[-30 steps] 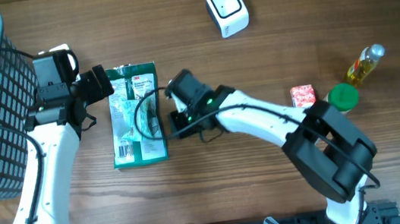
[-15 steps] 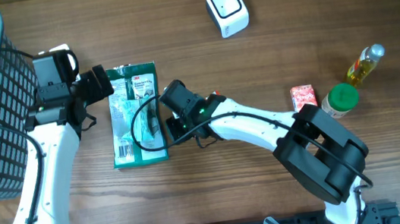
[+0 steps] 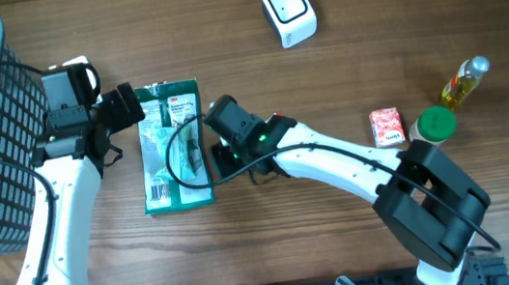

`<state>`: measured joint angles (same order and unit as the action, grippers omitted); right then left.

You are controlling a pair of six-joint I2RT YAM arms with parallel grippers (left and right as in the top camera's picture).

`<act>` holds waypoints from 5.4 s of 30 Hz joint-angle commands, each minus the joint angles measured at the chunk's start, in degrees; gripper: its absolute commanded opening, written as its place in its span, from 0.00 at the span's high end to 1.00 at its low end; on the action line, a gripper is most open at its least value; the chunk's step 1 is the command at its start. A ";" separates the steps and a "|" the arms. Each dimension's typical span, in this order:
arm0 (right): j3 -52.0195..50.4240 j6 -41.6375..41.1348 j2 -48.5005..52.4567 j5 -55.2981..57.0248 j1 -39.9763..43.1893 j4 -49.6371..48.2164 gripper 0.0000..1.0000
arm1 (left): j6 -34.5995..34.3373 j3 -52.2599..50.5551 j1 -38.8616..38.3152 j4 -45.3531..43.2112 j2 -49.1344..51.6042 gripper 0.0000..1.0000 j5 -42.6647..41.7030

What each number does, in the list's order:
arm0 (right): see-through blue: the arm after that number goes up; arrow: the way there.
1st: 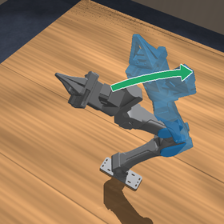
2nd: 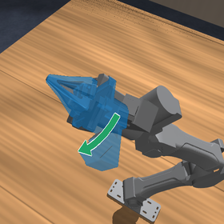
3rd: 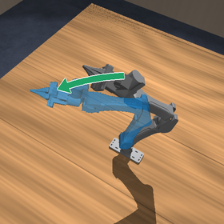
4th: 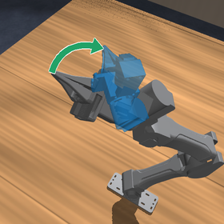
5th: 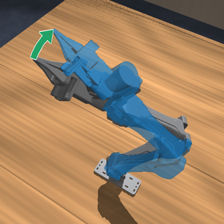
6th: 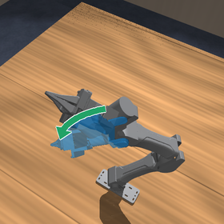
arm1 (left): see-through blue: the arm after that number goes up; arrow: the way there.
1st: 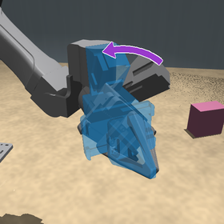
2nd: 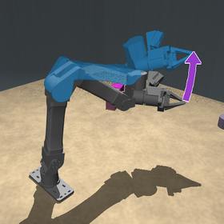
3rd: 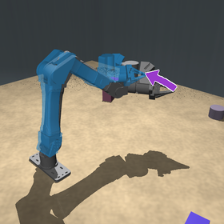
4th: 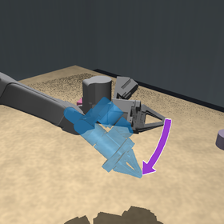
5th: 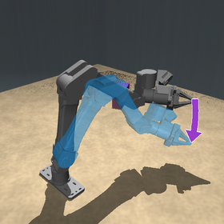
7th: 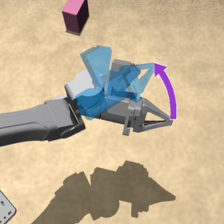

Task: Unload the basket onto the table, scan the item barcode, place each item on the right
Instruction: 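Grasp the red tube with the right gripper, then lift the red tube with the right gripper toward the scanner, then hold the red tube before the scanner window with the right gripper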

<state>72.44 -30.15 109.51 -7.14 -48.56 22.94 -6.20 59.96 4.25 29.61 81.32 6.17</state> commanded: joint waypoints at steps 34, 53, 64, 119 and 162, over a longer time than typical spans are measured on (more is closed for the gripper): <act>10.73 15.17 5.62 -10.75 12.55 31.04 0.70 | 1.09 0.48 0.37 -0.17 -0.66 0.00 0.35; 5.79 21.18 5.55 -9.22 19.47 33.22 0.65 | 1.09 0.48 0.37 -0.17 -0.66 0.00 0.35; -0.68 20.96 5.55 -6.25 19.47 27.71 0.66 | 1.09 0.48 0.37 -0.17 -0.66 0.00 0.35; 3.98 66.60 -12.39 -8.44 14.45 40.00 0.96 | 1.09 0.46 0.37 -0.15 -0.66 0.00 0.35; 6.21 85.64 11.17 60.43 21.92 -33.20 0.96 | 1.09 0.46 0.37 -0.15 -0.66 0.00 0.35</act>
<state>77.93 54.83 117.80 52.40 -27.16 -9.78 -6.22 59.96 4.25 29.63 81.32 6.17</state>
